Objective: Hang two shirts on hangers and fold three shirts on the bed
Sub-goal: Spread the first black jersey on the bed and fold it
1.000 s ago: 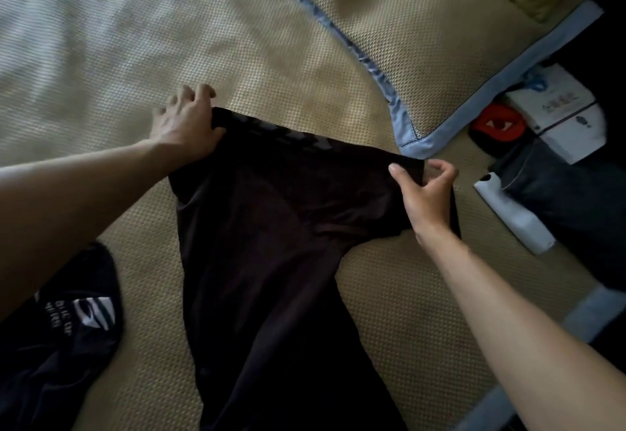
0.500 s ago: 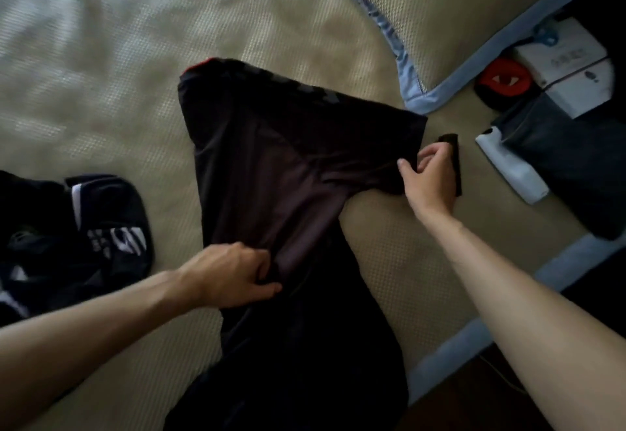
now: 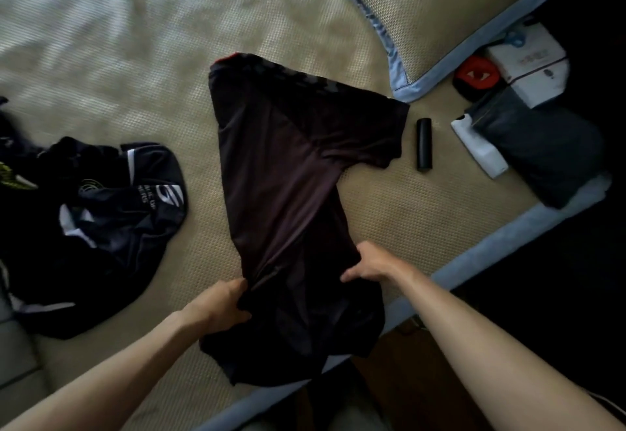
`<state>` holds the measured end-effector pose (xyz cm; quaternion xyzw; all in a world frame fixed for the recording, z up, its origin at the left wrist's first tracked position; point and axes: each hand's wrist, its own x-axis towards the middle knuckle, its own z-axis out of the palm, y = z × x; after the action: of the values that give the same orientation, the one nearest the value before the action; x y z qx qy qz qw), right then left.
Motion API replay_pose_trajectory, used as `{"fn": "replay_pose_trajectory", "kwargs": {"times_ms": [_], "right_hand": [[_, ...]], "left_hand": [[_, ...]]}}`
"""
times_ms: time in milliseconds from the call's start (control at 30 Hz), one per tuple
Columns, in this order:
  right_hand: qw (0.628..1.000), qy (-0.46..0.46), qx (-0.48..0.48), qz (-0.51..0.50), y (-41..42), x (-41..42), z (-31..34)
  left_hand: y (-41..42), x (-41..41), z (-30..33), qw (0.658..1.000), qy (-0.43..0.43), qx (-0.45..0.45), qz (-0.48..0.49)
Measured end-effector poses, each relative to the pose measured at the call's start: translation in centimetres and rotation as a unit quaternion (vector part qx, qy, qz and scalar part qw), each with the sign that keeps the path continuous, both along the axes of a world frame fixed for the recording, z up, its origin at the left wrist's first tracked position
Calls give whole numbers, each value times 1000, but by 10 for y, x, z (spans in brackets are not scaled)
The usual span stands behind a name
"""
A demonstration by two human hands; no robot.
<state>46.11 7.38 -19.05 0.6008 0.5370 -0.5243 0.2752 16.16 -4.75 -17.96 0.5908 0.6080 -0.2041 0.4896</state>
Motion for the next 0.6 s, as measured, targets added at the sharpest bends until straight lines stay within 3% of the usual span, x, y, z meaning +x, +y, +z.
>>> {"fn": "replay_pose_trajectory", "kwargs": {"times_ms": [233,467,600], "right_hand": [[994,11,-104,20,-43,40,5],[988,84,-96,-91,-75,55,3],[989,107,-91,-52,-82,63,-5]], "left_hand": [[-31,58,64,971,-202,25,128],[-43,156,78,960,-214,105,149],[-43,186,65,965,-183,136,126]]}}
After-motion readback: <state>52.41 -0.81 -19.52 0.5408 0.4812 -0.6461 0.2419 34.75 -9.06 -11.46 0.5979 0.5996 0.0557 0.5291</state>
